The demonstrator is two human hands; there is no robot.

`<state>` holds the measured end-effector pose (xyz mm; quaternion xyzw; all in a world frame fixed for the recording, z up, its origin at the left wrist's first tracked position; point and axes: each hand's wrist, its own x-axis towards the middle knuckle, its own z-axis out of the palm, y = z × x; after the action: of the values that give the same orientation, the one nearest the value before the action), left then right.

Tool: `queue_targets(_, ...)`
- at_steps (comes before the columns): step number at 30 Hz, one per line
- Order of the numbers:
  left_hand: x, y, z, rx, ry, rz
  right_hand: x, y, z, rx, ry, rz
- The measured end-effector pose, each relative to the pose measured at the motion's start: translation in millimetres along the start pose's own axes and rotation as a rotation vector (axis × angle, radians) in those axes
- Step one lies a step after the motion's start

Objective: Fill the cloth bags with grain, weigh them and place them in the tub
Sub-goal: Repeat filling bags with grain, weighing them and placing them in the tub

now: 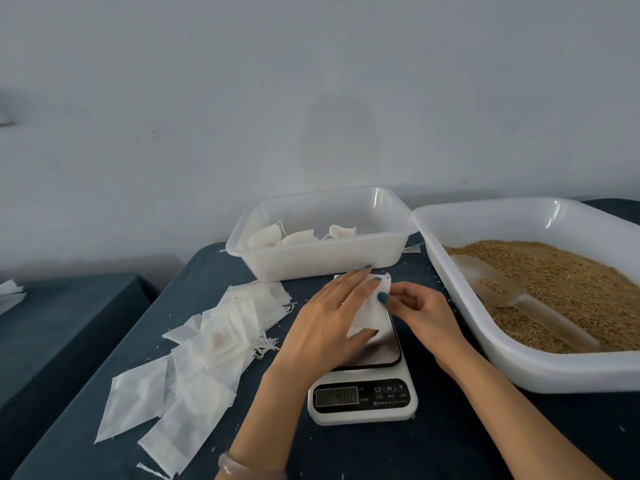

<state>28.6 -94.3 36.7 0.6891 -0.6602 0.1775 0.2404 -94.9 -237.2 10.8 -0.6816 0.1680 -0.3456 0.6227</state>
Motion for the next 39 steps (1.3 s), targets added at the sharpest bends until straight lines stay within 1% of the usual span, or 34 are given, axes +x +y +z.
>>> queue_targets(5,3.3,3.4,3.6,0.001,0.051,0.011,-0.4,-2.1,4.6,-0.058,0.004,-0.053)
queue_targets(10,4.2,4.1,5.1,0.073,-0.004,-0.060,-2.8,-4.7,6.8,-0.070,-0.002,-0.156)
queue_targets(13,2.9,5.9,4.6,0.081,-0.013,-0.101,-4.3,-6.0,7.8,-0.149,0.010,-0.258)
queue_targets(16,1.4,5.3,4.4,0.156,-0.021,-0.090,-4.7,-4.9,7.3,-0.222,0.021,-0.313)
queue_targets(19,1.0,3.8,2.9,0.190,-0.045,-0.088,-4.8,-3.5,6.7,-0.240,0.018,-0.319)
queue_targets(22,-0.1,2.4,2.2,0.168,-0.064,-0.096,-6.1,-2.6,7.7,-0.253,0.020,-0.306)
queue_targets(25,-1.1,1.5,0.9,0.146,-0.055,-0.112,-6.2,-1.6,7.8,-0.290,0.010,-0.275)
queue_targets(29,-1.9,2.7,-1.7,0.160,-0.058,-0.122,-6.3,-1.5,7.4,-0.348,-0.011,-0.281)
queue_targets(33,-2.1,2.1,-1.5,0.150,-0.020,-0.132,-5.5,-3.0,5.1,-0.241,0.004,-0.245)
queue_targets(37,-3.9,1.1,0.1,0.166,-0.003,-0.138,-5.7,-5.8,6.4,-0.054,-0.075,-0.121)
queue_targets(39,-3.7,0.1,0.7,0.184,-0.004,-0.138,-5.7,-5.4,6.8,-0.047,-0.084,-0.103)
